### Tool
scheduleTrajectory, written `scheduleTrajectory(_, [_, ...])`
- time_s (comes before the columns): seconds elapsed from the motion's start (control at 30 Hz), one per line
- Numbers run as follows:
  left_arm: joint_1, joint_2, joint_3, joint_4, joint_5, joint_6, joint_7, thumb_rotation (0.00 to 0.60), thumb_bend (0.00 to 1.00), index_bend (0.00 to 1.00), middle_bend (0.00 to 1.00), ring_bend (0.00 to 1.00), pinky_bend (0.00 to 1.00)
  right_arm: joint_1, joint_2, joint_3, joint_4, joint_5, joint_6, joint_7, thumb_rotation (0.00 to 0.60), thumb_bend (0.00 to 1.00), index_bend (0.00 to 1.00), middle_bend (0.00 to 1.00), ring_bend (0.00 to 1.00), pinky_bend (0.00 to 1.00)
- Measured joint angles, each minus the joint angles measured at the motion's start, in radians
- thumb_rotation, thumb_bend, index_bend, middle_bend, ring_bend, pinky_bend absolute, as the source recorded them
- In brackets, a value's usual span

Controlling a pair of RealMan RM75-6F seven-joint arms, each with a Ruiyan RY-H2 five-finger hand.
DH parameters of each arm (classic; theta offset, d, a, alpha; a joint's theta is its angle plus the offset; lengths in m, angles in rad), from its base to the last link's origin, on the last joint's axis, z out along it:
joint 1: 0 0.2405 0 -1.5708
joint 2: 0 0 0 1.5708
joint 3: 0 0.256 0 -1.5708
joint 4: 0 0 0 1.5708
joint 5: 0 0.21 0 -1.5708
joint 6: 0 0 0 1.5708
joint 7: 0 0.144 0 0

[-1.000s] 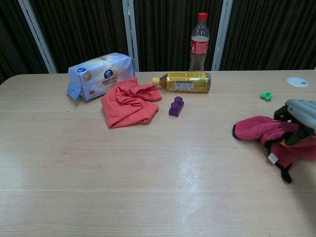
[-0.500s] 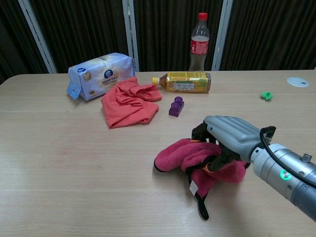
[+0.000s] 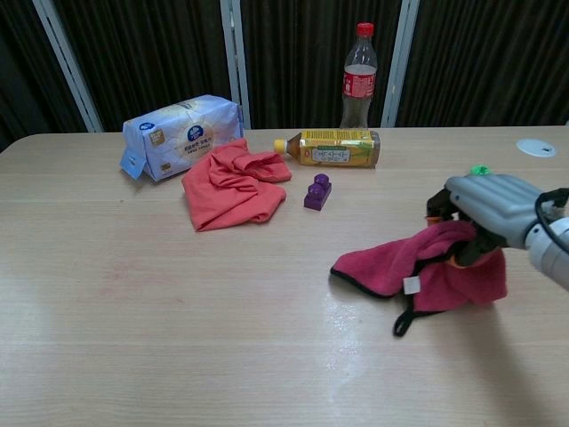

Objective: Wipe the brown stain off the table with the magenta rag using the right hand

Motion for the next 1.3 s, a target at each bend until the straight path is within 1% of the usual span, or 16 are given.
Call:
scheduleTrajectory(0.2, [0.001, -0.002, 0.001, -0.001, 0.003, 0.001, 0.001, 0.600, 0.00, 0.03, 0.00, 0.00, 0.00, -0.024, 0.117, 0.046, 0.005, 0.059, 0.013, 0.004, 0.600, 0.43, 0.76, 0.66, 0.60, 0.70])
scheduleTrajectory(0.37, [0.001, -0.005, 0.001, -0.002, 0.002, 0.002, 0.005, 0.600, 0.00, 0.02, 0.00, 0.00, 0.00, -0.050, 0.211, 0.081, -0.024, 0.085, 0.029, 0.050, 0.600, 0.43, 0.75, 0.66, 0.59, 0.70])
scheduleTrajectory(0.4, [0.001, -0.006, 0.000, -0.002, 0.002, 0.004, 0.006, 0.600, 0.00, 0.02, 0.00, 0.00, 0.00, -0.056, 0.230, 0.088, -0.038, 0.089, 0.032, 0.067, 0.600, 0.43, 0.74, 0.65, 0.58, 0.70])
scheduleTrajectory(0.47, [0.002, -0.008, 0.000, -0.001, 0.004, 0.006, 0.007, 0.600, 0.00, 0.01, 0.00, 0.00, 0.00, -0.066, 0.260, 0.096, -0.068, 0.093, 0.035, 0.094, 0.600, 0.38, 0.69, 0.61, 0.54, 0.70])
scheduleTrajectory(0.5, [0.002, -0.009, 0.000, -0.001, 0.005, 0.007, 0.008, 0.600, 0.00, 0.01, 0.00, 0.00, 0.00, -0.070, 0.271, 0.098, -0.083, 0.093, 0.035, 0.106, 0.600, 0.33, 0.62, 0.56, 0.49, 0.69])
scheduleTrajectory(0.53, [0.002, -0.010, 0.000, 0.000, 0.005, 0.009, 0.008, 0.600, 0.00, 0.01, 0.00, 0.00, 0.00, -0.073, 0.282, 0.099, -0.099, 0.093, 0.034, 0.116, 0.600, 0.27, 0.53, 0.49, 0.42, 0.67])
scheduleTrajectory(0.57, [0.003, -0.011, -0.001, 0.001, 0.006, 0.010, 0.009, 0.600, 0.00, 0.01, 0.00, 0.00, 0.00, -0.077, 0.294, 0.100, -0.114, 0.092, 0.032, 0.126, 0.600, 0.24, 0.45, 0.43, 0.36, 0.63])
scheduleTrajectory(0.63, [0.003, -0.013, -0.001, 0.002, 0.007, 0.013, 0.009, 0.600, 0.00, 0.01, 0.00, 0.00, 0.00, -0.083, 0.323, 0.098, -0.147, 0.090, 0.022, 0.146, 0.600, 0.15, 0.23, 0.21, 0.12, 0.43])
scheduleTrajectory(0.7, [0.004, -0.016, -0.003, 0.004, 0.010, 0.021, 0.009, 0.600, 0.00, 0.00, 0.00, 0.00, 0.00, -0.086, 0.353, 0.088, -0.176, 0.087, -0.001, 0.157, 0.600, 0.10, 0.11, 0.07, 0.01, 0.29])
scheduleTrajectory(0.73, [0.005, -0.017, -0.004, 0.006, 0.012, 0.024, 0.009, 0.600, 0.00, 0.00, 0.00, 0.00, 0.00, -0.087, 0.372, 0.081, -0.190, 0.084, -0.014, 0.156, 0.600, 0.07, 0.08, 0.03, 0.00, 0.26])
scheduleTrajectory(0.8, [0.007, -0.020, -0.004, 0.010, 0.014, 0.029, 0.009, 0.600, 0.00, 0.00, 0.00, 0.00, 0.00, -0.088, 0.397, 0.067, -0.207, 0.079, -0.020, 0.139, 0.600, 0.03, 0.04, 0.00, 0.00, 0.20])
scheduleTrajectory(0.9, [0.007, -0.019, -0.005, 0.012, 0.009, 0.024, 0.009, 0.600, 0.00, 0.00, 0.00, 0.00, 0.00, -0.091, 0.417, 0.049, -0.223, 0.079, -0.017, 0.103, 0.600, 0.01, 0.02, 0.00, 0.00, 0.16])
scheduleTrajectory(1.0, [0.006, -0.017, -0.006, 0.010, 0.008, 0.023, 0.009, 0.600, 0.00, 0.00, 0.00, 0.00, 0.00, -0.099, 0.458, 0.027, -0.259, 0.086, -0.015, 0.071, 0.600, 0.00, 0.01, 0.00, 0.00, 0.14])
scheduleTrajectory(1.13, [0.006, -0.016, -0.005, 0.011, 0.009, 0.024, 0.009, 0.600, 0.00, 0.00, 0.00, 0.00, 0.00, -0.121, 0.532, -0.003, -0.320, 0.086, -0.019, 0.068, 0.600, 0.00, 0.01, 0.00, 0.00, 0.12])
scheduleTrajectory(1.23, [0.006, -0.017, -0.006, 0.013, 0.009, 0.025, 0.012, 0.600, 0.00, 0.00, 0.00, 0.00, 0.00, -0.157, 0.587, -0.028, -0.362, 0.054, 0.000, 0.106, 0.600, 0.00, 0.01, 0.00, 0.00, 0.12])
scheduleTrajectory(1.3, [0.006, -0.017, -0.009, 0.014, 0.006, 0.027, 0.016, 0.600, 0.00, 0.00, 0.00, 0.00, 0.00, -0.187, 0.609, -0.050, -0.373, 0.004, 0.029, 0.142, 0.600, 0.00, 0.01, 0.00, 0.00, 0.12])
